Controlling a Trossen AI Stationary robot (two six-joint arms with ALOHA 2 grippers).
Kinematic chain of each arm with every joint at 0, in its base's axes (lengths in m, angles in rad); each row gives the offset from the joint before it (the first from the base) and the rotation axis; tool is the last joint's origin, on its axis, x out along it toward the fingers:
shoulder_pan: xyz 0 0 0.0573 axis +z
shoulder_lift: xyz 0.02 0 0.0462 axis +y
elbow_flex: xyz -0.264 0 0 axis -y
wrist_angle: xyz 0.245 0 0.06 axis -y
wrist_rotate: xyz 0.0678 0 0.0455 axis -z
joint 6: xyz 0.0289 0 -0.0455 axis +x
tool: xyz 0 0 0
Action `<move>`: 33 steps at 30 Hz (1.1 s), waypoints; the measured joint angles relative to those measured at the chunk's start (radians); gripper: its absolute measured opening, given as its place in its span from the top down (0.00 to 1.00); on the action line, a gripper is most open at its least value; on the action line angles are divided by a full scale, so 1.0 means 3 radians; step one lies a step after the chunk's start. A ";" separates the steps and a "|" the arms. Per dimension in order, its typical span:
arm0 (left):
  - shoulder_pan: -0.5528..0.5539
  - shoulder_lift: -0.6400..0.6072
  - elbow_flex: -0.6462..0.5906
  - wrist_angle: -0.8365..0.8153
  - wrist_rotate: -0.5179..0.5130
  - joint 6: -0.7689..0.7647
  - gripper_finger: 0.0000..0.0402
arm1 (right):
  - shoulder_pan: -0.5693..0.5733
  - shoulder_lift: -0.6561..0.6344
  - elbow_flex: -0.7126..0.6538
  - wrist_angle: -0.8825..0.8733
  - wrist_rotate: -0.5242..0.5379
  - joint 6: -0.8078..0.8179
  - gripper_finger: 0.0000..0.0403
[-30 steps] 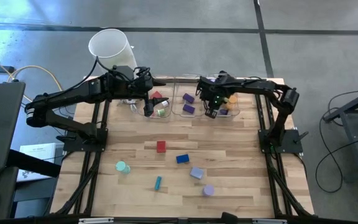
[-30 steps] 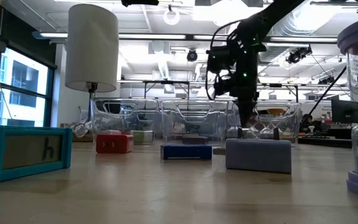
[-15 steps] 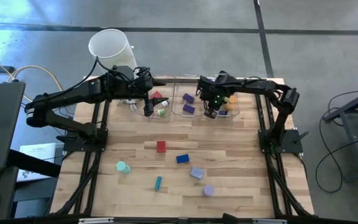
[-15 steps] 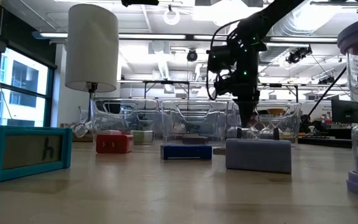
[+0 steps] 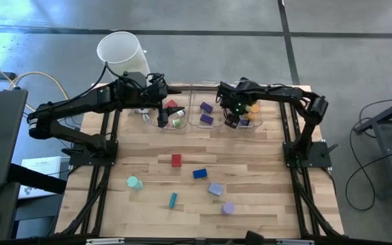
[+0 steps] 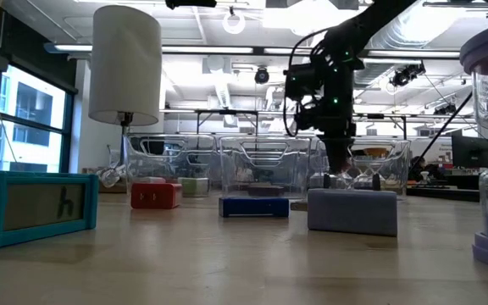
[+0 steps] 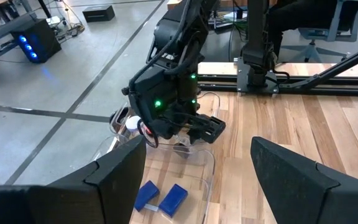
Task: Pick & Place Office items
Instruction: Put the blue hourglass into the right transparent bin
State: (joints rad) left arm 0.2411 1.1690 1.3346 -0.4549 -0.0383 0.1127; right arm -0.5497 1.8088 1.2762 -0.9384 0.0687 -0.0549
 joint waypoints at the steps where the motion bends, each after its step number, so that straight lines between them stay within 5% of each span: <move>1: 0.0000 0.0000 0.0000 0.0000 0.0000 -0.0001 0.29 | -0.0025 0.0000 0.0000 -0.0016 -0.0010 -0.0028 0.42; 33: 0.0000 0.0000 0.0000 -0.0001 0.0000 0.0000 0.29 | -0.0153 -0.0006 0.0275 -0.0279 -0.0325 -0.0680 0.48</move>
State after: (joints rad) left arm 0.2410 1.1690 1.3347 -0.4551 -0.0383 0.1126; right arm -0.5957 1.8069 1.3586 -1.0222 -0.0289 -0.2588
